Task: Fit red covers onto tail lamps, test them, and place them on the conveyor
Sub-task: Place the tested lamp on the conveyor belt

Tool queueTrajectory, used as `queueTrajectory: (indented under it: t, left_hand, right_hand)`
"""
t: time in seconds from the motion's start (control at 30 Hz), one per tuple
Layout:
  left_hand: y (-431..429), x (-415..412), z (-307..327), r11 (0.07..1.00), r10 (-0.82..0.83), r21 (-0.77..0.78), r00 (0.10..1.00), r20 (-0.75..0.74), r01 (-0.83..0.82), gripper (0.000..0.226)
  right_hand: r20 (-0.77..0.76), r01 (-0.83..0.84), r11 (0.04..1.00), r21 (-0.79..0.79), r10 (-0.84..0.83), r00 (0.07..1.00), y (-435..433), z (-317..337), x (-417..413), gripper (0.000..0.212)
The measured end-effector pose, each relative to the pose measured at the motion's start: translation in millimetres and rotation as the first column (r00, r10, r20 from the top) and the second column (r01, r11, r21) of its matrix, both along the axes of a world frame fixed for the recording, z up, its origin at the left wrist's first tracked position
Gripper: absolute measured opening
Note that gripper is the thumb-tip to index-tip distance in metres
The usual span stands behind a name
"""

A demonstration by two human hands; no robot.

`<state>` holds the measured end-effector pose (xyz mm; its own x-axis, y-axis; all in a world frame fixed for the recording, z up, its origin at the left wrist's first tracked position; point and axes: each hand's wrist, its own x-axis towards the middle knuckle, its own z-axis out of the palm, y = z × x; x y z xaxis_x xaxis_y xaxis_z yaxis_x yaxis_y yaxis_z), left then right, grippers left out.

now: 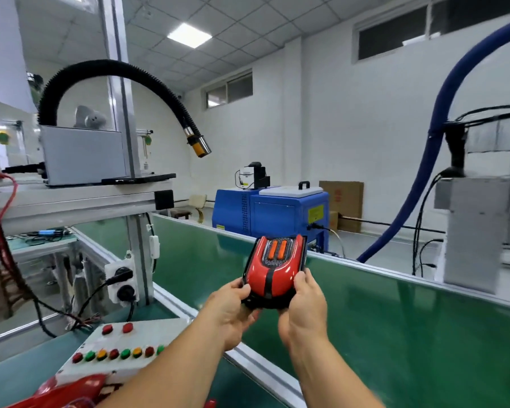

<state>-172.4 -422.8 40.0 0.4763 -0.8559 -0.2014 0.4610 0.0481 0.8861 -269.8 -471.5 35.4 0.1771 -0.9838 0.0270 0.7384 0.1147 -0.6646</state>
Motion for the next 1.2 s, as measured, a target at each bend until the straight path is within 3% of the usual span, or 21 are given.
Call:
queueTrajectory:
  t: [0.13,0.3,0.47,0.57,0.83,1.0,1.2]
  left_hand:
    - [12,-44,-15,1.0,-0.028,0.009,0.999,0.032,0.028,0.057]
    - [23,-120,-34,0.959,-0.279,-0.033,0.959,0.047,0.281,0.034]
    - [27,-194,-42,0.934,-0.357,-0.022,0.934,-0.004,0.356,0.046]
    - [31,-225,-45,0.91,-0.413,-0.016,0.91,0.039,0.414,0.039]
    - [25,-231,-58,0.941,-0.332,0.12,0.932,0.146,0.316,0.052]
    - [19,-225,-67,0.936,-0.34,0.157,0.926,0.165,0.316,0.053]
    - [10,-221,-81,0.919,-0.385,0.176,0.899,0.21,0.352,0.055]
  right_hand:
    - [-0.005,0.071,0.997,0.001,-0.071,0.997,24,-11,-54,0.024]
    - [-0.031,0.188,0.982,0.004,-0.188,0.982,42,-23,-134,0.027]
    - [-0.066,0.316,0.948,0.045,-0.313,0.948,60,-38,-215,0.026]
    - [-0.072,0.323,0.939,0.117,-0.317,0.946,64,-50,-243,0.033]
    - [-0.022,0.319,0.882,0.346,-0.332,0.943,57,-73,-234,0.041]
    - [-0.032,0.351,0.864,0.362,-0.365,0.931,53,-80,-223,0.039]
    - [-0.19,0.425,0.76,0.493,-0.383,0.904,54,-77,-215,0.038]
